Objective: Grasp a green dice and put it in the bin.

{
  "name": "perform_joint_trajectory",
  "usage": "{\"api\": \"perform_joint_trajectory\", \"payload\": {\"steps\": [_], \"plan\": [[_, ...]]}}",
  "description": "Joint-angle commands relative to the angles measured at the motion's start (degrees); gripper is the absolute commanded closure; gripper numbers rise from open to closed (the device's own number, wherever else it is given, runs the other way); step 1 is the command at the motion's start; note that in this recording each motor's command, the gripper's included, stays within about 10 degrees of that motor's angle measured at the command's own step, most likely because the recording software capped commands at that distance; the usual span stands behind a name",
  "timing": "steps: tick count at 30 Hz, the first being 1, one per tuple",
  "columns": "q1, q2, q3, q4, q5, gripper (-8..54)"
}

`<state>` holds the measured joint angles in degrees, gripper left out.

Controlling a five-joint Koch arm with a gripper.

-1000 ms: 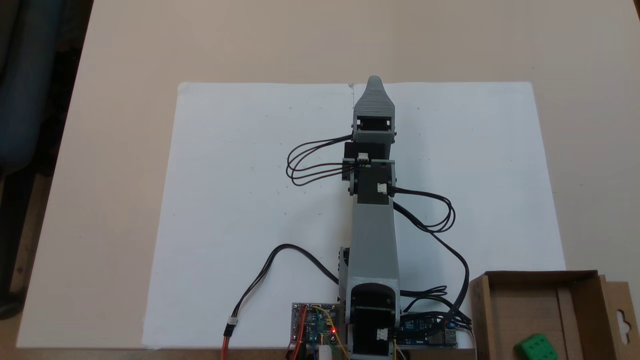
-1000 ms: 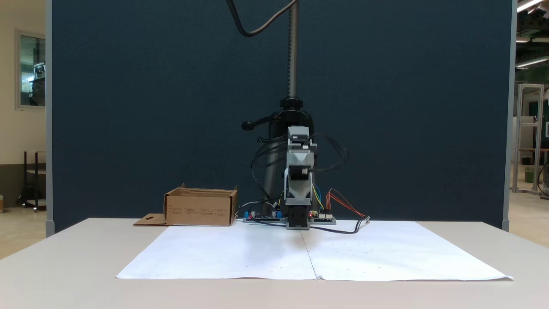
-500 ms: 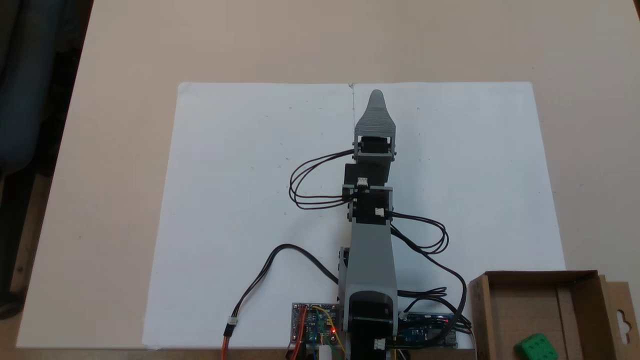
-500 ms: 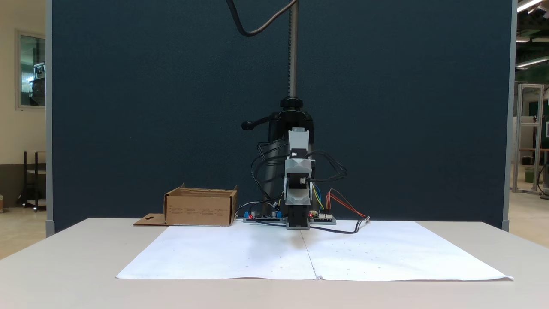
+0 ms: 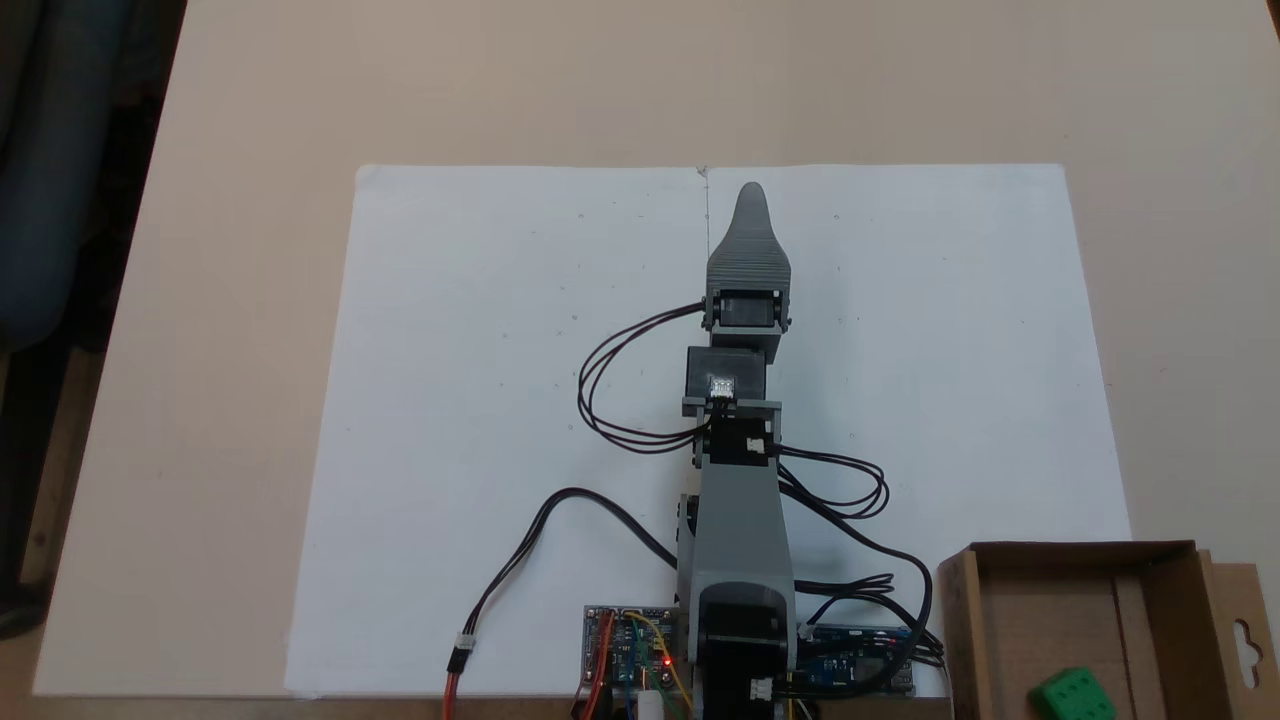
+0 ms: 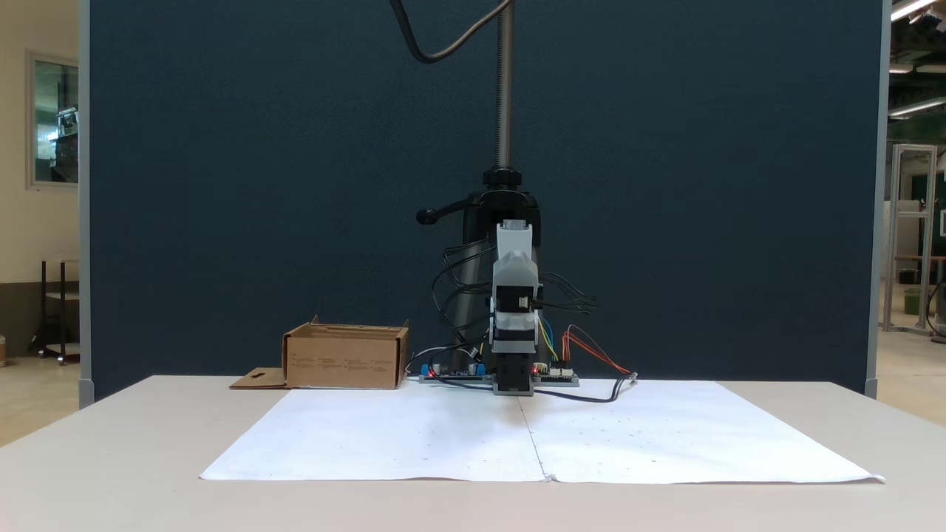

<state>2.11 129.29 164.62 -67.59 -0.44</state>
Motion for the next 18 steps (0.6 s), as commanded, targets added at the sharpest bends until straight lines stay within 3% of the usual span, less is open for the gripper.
{"api": "perform_joint_trajectory", "payload": {"steps": [1, 18], "plan": [[-0.4, 6.5, 0.6, -9.5, -3.4, 2.6], [-0.6, 6.6, 12.8, -31.7, -3.2, 1.8]]}}
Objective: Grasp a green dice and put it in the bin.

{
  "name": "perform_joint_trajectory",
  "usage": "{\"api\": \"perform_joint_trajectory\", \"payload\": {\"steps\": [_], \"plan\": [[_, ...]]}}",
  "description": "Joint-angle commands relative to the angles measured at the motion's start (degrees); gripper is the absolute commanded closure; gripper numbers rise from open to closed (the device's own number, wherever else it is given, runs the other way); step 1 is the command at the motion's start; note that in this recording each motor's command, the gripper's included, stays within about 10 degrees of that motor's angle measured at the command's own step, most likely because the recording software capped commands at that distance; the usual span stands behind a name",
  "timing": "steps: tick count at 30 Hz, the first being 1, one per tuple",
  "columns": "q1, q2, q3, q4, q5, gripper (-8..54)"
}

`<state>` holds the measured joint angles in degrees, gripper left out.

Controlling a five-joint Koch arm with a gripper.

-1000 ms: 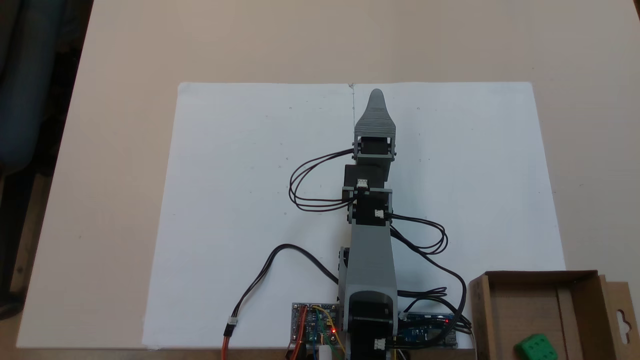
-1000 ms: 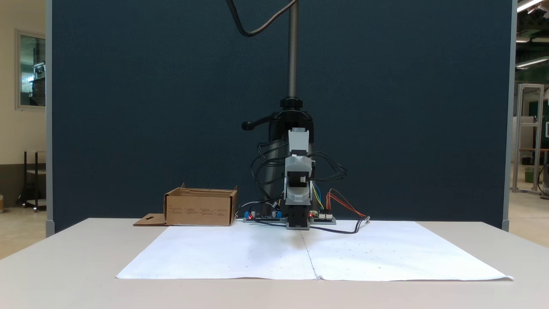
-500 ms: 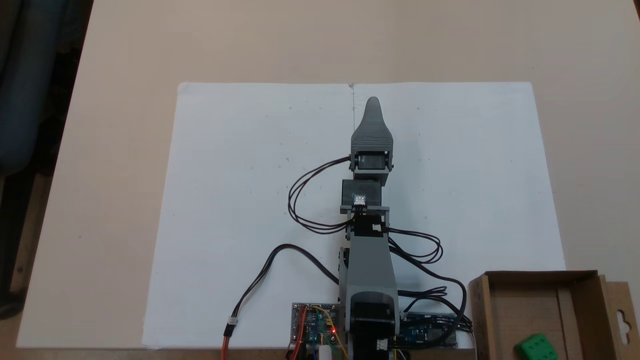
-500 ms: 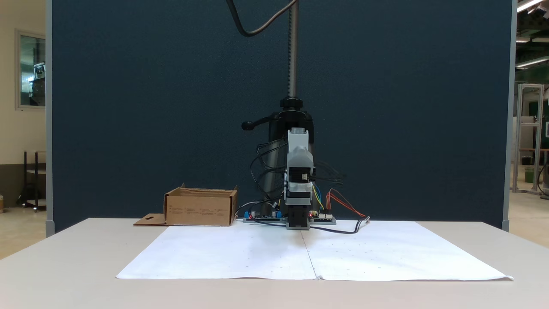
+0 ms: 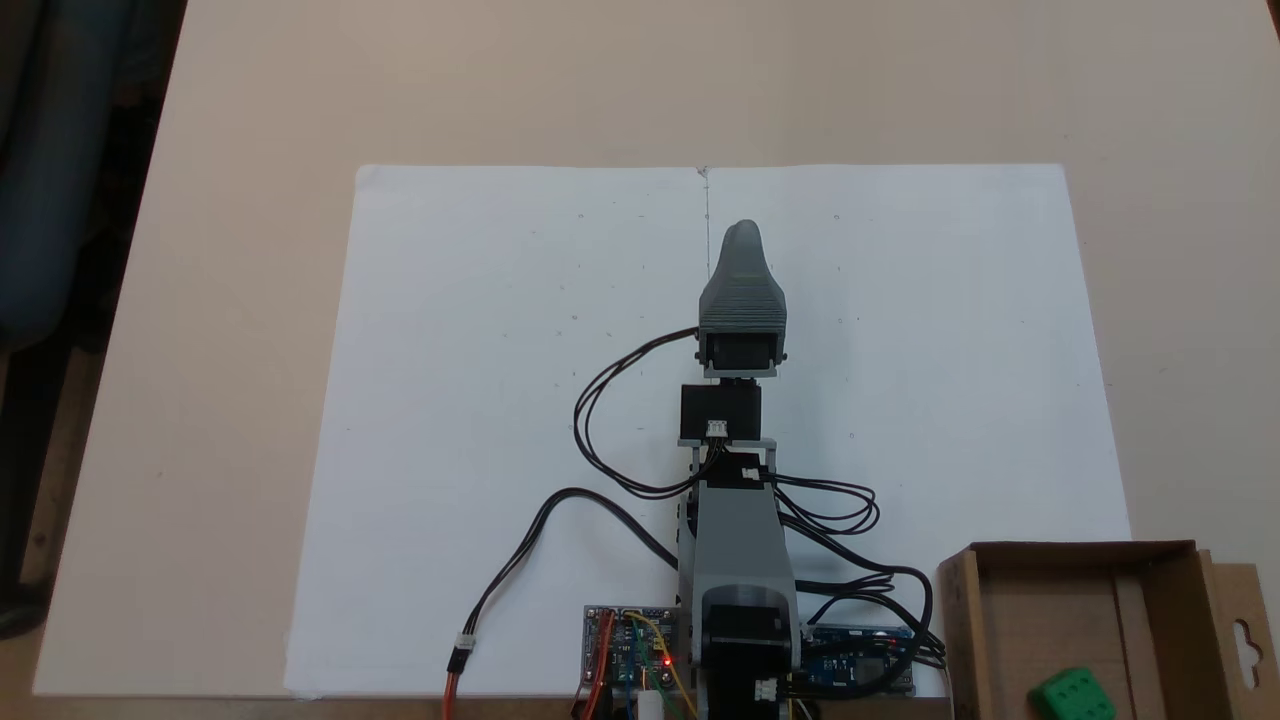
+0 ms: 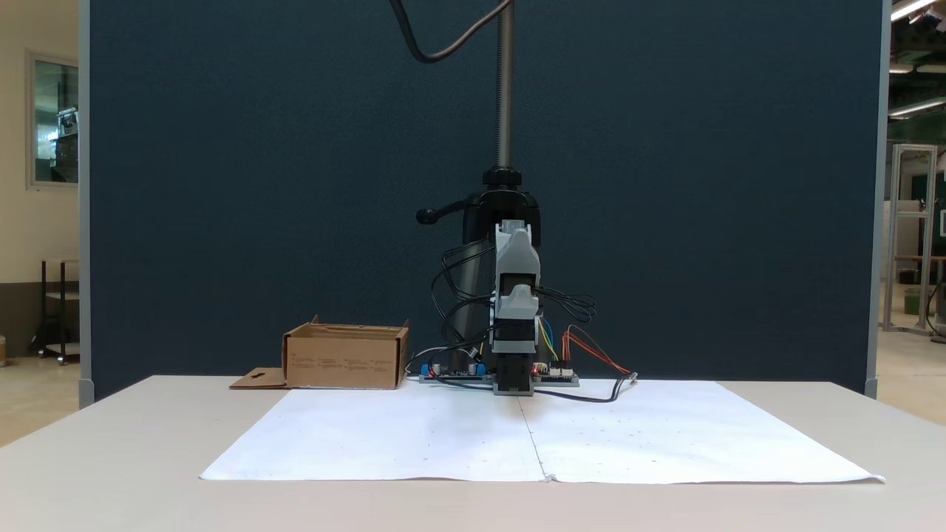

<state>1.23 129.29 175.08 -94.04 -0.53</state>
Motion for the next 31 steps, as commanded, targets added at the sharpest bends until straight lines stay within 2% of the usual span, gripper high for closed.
{"api": "perform_joint_trajectory", "payload": {"steps": [1, 31], "plan": [[0.3, 6.6, 3.0, -5.4, -3.0, 1.8], [-0.1, 6.4, 4.1, -5.4, -2.9, 0.5]]}}
